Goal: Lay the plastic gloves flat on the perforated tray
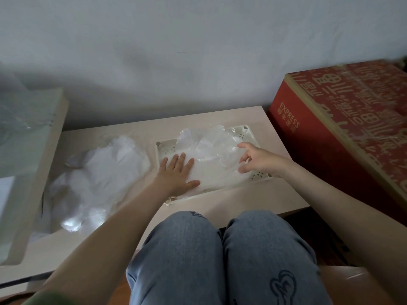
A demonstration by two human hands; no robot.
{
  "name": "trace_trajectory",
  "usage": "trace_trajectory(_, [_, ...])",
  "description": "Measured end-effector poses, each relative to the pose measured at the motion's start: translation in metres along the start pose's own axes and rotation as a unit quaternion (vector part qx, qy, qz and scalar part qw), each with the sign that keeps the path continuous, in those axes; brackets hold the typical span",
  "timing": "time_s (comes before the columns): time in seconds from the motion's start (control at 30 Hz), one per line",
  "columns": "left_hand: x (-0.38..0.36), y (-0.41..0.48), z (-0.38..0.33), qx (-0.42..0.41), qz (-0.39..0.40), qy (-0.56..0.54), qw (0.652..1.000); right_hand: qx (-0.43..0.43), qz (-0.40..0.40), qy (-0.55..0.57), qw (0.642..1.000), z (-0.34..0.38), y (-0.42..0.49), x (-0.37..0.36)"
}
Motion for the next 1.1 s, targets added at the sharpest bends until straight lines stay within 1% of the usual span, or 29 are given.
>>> trace_trajectory(0.13, [0.000,0.001,0.000,0.000,0.001,0.004,1.000,-0.022,-0.025,0.034,0.999,-0.009,0.008,0.000])
trace_trajectory(0.3, [-0.002,0.002,0.000,-0.005,-0.002,0.004,1.000,-0.048,-0.043,0.022,0.998,-0.018,0.012,0.002])
trace_trajectory(0.4, [-0.002,0.002,0.001,-0.007,-0.004,0.005,1.000,-0.063,-0.089,0.007,0.994,-0.022,0.012,0.010])
trace_trajectory(0.47, [-0.002,0.002,0.001,-0.010,-0.006,0.006,1.000,-0.067,-0.144,-0.035,0.987,-0.018,0.008,0.020])
trace_trajectory(0.53, [-0.002,0.001,0.000,-0.013,-0.008,0.006,1.000,-0.034,-0.226,-0.054,0.972,-0.006,0.003,0.027])
trace_trajectory(0.6, [-0.001,0.002,-0.001,-0.015,-0.010,0.004,1.000,0.049,-0.308,-0.082,0.946,0.014,-0.004,0.030])
trace_trajectory(0.63, [-0.001,0.002,-0.002,-0.016,-0.011,0.004,1.000,0.105,-0.329,-0.125,0.930,0.026,-0.006,0.026])
trace_trajectory(0.67, [-0.001,0.002,-0.002,-0.017,-0.013,0.006,1.000,0.165,-0.327,-0.183,0.912,0.038,-0.007,0.018])
trace_trajectory(0.7, [-0.001,0.002,-0.003,-0.017,-0.015,0.008,1.000,0.221,-0.303,-0.244,0.894,0.047,-0.006,0.006])
trace_trajectory(0.73, [-0.001,0.002,-0.003,-0.016,-0.017,0.008,1.000,0.263,-0.256,-0.295,0.882,0.052,-0.002,-0.008])
trace_trajectory(0.77, [-0.001,0.002,-0.004,-0.016,-0.018,0.007,1.000,0.278,-0.193,-0.336,0.879,0.054,0.001,-0.023])
trace_trajectory(0.83, [-0.002,0.001,-0.003,-0.013,-0.018,0.007,1.000,0.235,-0.070,-0.406,0.880,0.040,0.014,-0.048])
trace_trajectory(0.9, [-0.002,0.001,-0.002,-0.011,-0.019,0.009,1.000,0.162,-0.002,-0.439,0.884,0.017,0.025,-0.057])
trace_trajectory(1.0, [-0.003,0.001,-0.001,-0.013,-0.027,0.018,0.999,0.086,0.027,-0.424,0.901,-0.010,0.033,-0.054])
trace_trajectory(1.1, [-0.003,0.001,0.002,-0.017,-0.032,0.021,0.999,0.052,0.024,-0.415,0.908,-0.018,0.035,-0.046])
Point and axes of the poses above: each hand's wrist, its own y-axis towards the middle knuckle, its own x-axis out of the back of the hand, z = x × y, the point moved 4 cm from there along y, towards the middle knuckle
